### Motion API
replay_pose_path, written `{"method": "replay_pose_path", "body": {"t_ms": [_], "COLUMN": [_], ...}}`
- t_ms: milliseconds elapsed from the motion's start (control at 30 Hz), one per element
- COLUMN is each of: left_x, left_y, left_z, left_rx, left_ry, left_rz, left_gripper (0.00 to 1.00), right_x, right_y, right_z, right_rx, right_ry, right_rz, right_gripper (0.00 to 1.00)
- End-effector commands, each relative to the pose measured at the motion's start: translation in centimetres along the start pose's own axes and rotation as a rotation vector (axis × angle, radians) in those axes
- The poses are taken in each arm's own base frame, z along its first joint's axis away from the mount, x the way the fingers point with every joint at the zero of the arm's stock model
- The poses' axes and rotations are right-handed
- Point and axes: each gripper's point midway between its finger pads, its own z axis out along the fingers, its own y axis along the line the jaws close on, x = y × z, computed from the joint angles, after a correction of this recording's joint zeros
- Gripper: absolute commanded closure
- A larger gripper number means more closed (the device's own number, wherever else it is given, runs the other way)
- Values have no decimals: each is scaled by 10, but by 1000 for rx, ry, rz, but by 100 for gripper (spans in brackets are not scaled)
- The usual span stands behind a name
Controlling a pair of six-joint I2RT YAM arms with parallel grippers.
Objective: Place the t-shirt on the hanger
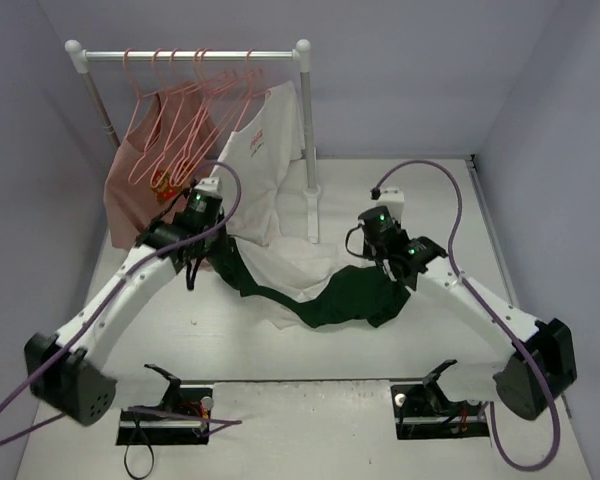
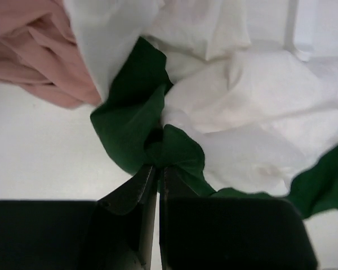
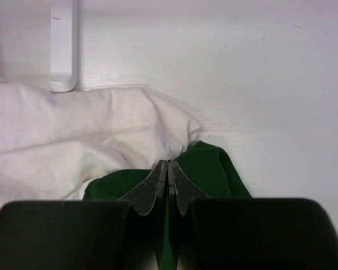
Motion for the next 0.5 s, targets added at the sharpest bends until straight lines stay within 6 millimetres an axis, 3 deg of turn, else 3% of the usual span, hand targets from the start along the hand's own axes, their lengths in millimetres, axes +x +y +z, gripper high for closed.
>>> {"method": "replay_pose_path", "body": {"t_ms": [0, 133, 233, 267, 367, 467], "left_x": [-40, -68, -86, -91, -88, -66], "left_y": [-11, -27, -32, -32, -26, -19], "left_z": [42, 44, 27, 16, -5, -16], "left_rx": [-7, 36, 66, 75, 90, 107], "left_ry": [-2, -45, -104, -133, -166, -151], "left_rz": [92, 111, 133, 134, 143, 133], "left_gripper": [99, 79, 52, 47, 42, 41], "right_x": [17, 43, 65, 70, 90, 107], "right_y": [47, 79, 108, 114, 128, 135], "right_z": [9, -1, -17, -20, -27, -30], "right_rx": [-236, -362, -453, -475, -525, -552], "right_ry": [103, 115, 101, 102, 108, 117], "right_rz": [-221, -326, -400, -409, -433, -441], "right_gripper": [94, 71, 62, 58, 47, 41]}}
